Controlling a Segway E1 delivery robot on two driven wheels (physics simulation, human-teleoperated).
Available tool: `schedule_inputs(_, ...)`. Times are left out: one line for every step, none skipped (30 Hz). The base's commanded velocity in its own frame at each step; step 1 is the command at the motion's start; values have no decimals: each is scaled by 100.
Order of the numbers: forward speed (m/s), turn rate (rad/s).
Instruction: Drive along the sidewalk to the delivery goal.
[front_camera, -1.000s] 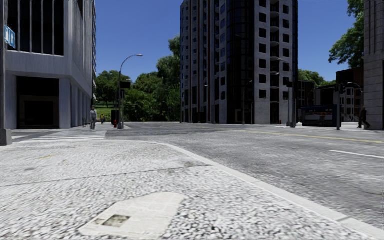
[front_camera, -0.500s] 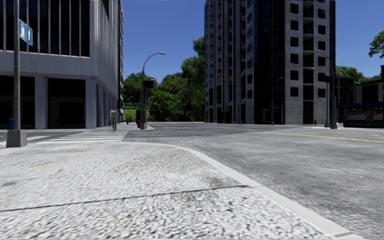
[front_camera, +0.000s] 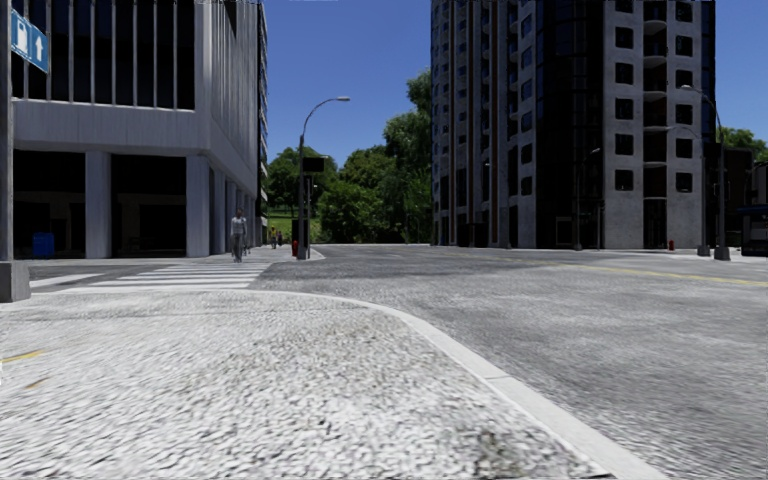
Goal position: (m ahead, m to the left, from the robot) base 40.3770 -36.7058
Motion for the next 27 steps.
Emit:
schedule_inputs(200, 120)
schedule_inputs(200, 120)
schedule_inputs(200, 120)
schedule_inputs(200, 120)
schedule_inputs(200, 120)
schedule_inputs(200, 120)
schedule_inputs(200, 120)
schedule_inputs(200, 120)
schedule_inputs(200, 120)
schedule_inputs(200, 74)
schedule_inputs(200, 0)
schedule_inputs(200, 0)
schedule_inputs(200, 0)
schedule_inputs(200, 0)
schedule_inputs(200, 0)
schedule_inputs(200, 0)
schedule_inputs(200, 0)
schedule_inputs(200, 0)
schedule_inputs(200, 0)
schedule_inputs(200, 0)
schedule_inputs(200, 0)
schedule_inputs(200, 0)
schedule_inputs(200, 0)
schedule_inputs(200, 0)
schedule_inputs(200, -36)
schedule_inputs(200, -54)
schedule_inputs(200, -72)
